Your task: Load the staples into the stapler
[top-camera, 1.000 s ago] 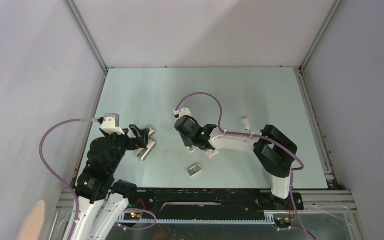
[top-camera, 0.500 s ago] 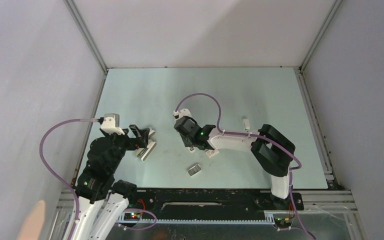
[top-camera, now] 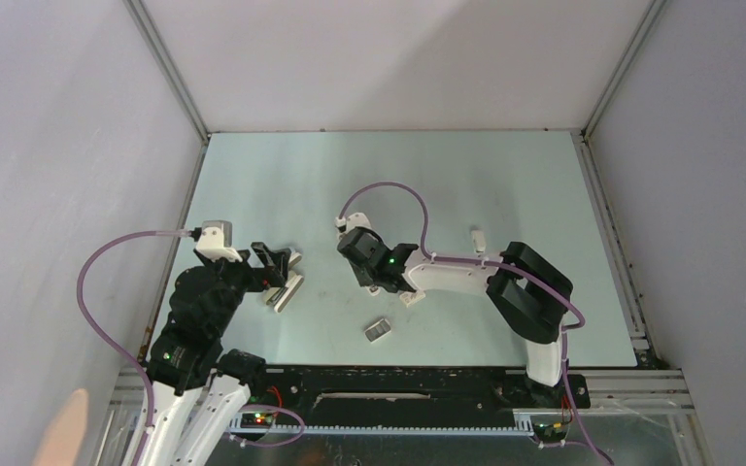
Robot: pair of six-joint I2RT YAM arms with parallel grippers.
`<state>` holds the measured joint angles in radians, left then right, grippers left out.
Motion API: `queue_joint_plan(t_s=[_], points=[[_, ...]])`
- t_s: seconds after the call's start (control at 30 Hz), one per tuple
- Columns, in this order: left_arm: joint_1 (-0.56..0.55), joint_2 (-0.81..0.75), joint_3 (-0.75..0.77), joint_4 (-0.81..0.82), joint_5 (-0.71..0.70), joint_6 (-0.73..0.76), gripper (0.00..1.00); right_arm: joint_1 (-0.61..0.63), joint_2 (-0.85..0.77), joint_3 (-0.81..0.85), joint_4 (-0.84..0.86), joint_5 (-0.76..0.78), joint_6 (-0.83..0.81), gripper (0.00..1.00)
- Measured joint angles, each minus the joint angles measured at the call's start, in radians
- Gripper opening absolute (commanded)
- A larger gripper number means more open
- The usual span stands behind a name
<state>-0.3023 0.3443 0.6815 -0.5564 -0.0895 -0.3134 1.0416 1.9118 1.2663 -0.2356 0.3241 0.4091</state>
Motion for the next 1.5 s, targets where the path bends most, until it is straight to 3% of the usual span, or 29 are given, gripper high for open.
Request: queue_joint_plan(t_s=[0.47, 0.63, 0.8, 1.5], points=[[0.0, 0.0, 0.0, 0.0, 0.0, 0.0, 0.98, 0.019, -0.009, -0.042, 0.025, 0.017, -0.03, 0.2], [0.0, 0.0, 0.0, 0.0, 0.0, 0.0, 0.98, 0.026, -0.016, -0.044, 0.023, 0.02, -0.037, 0.36], [0.0, 0.0, 0.0, 0.0, 0.0, 0.0, 0.98, 0.03, -0.047, -0.045, 0.021, 0.021, -0.047, 0.41], [0.0, 0.0, 0.0, 0.0, 0.002, 0.0, 0.98, -0.034, -0.006, -0.016, 0.024, 0.013, -0.042, 0.41]])
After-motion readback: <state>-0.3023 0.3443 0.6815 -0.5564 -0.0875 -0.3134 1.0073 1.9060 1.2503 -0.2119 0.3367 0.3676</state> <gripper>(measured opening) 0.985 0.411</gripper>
